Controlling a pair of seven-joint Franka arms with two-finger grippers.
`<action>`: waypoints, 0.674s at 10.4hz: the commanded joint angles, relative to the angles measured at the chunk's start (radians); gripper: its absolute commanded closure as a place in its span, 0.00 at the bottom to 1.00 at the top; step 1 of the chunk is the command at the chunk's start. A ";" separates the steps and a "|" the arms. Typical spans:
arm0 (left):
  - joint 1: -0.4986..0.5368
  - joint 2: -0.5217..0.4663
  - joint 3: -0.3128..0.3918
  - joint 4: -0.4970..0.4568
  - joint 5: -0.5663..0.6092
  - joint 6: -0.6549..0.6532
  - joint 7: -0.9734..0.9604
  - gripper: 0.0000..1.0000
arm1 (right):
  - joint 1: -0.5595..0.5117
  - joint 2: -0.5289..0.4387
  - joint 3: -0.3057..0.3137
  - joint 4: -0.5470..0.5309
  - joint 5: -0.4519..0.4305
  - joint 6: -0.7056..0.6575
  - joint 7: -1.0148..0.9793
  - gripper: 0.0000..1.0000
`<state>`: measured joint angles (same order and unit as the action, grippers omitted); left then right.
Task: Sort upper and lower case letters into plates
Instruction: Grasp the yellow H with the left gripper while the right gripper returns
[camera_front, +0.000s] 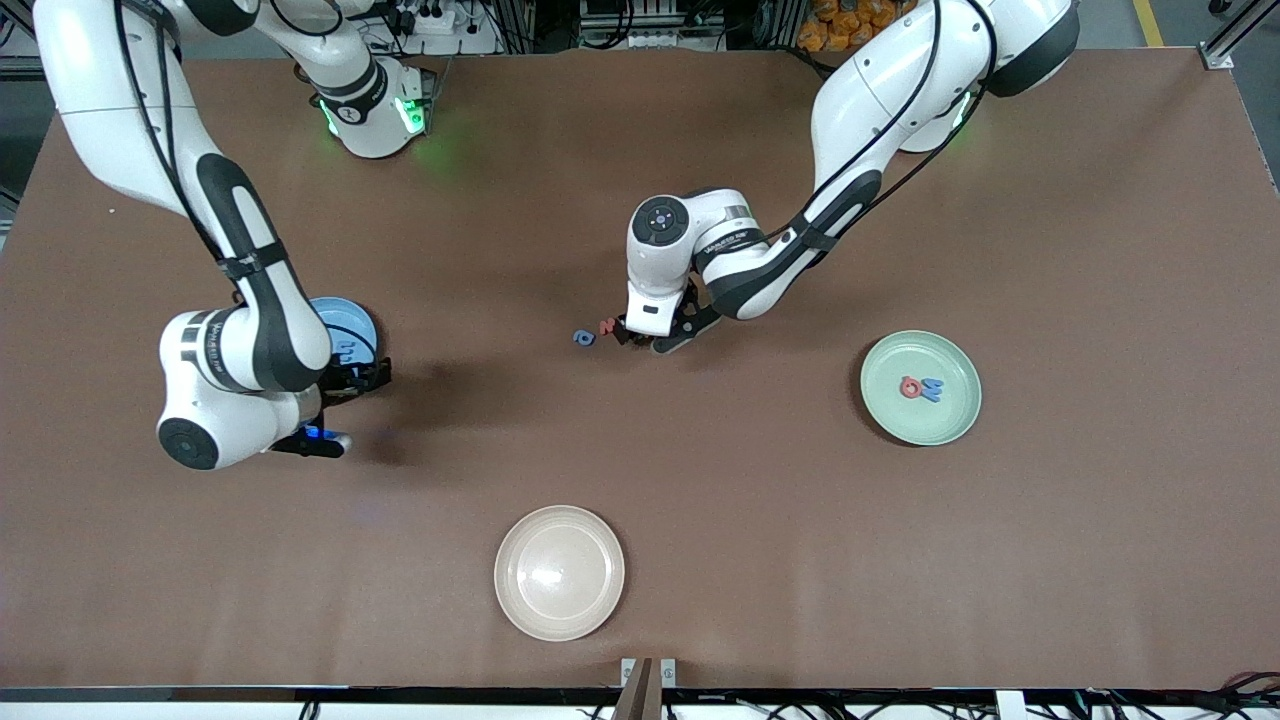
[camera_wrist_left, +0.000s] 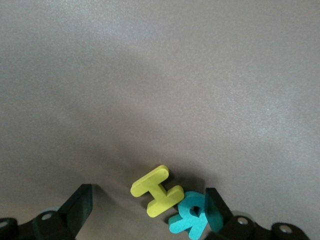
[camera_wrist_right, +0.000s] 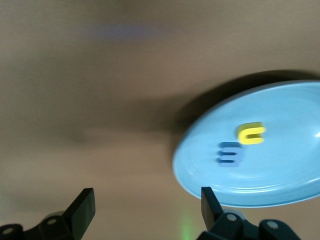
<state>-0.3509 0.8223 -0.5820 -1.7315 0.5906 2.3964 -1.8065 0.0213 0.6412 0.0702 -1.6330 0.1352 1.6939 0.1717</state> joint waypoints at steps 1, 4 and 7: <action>-0.016 0.018 0.016 0.018 0.032 0.017 0.001 0.00 | 0.009 -0.002 0.000 0.002 0.024 0.007 0.061 0.06; -0.017 0.024 0.017 0.018 0.044 0.030 0.001 0.21 | 0.069 -0.002 0.000 0.007 0.060 0.027 0.178 0.06; -0.016 0.024 0.017 0.018 0.045 0.030 -0.001 0.24 | 0.118 -0.012 0.003 0.018 0.096 0.033 0.270 0.06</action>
<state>-0.3538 0.8233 -0.5800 -1.7274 0.6042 2.4150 -1.8065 0.1207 0.6390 0.0760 -1.6226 0.2003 1.7271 0.3907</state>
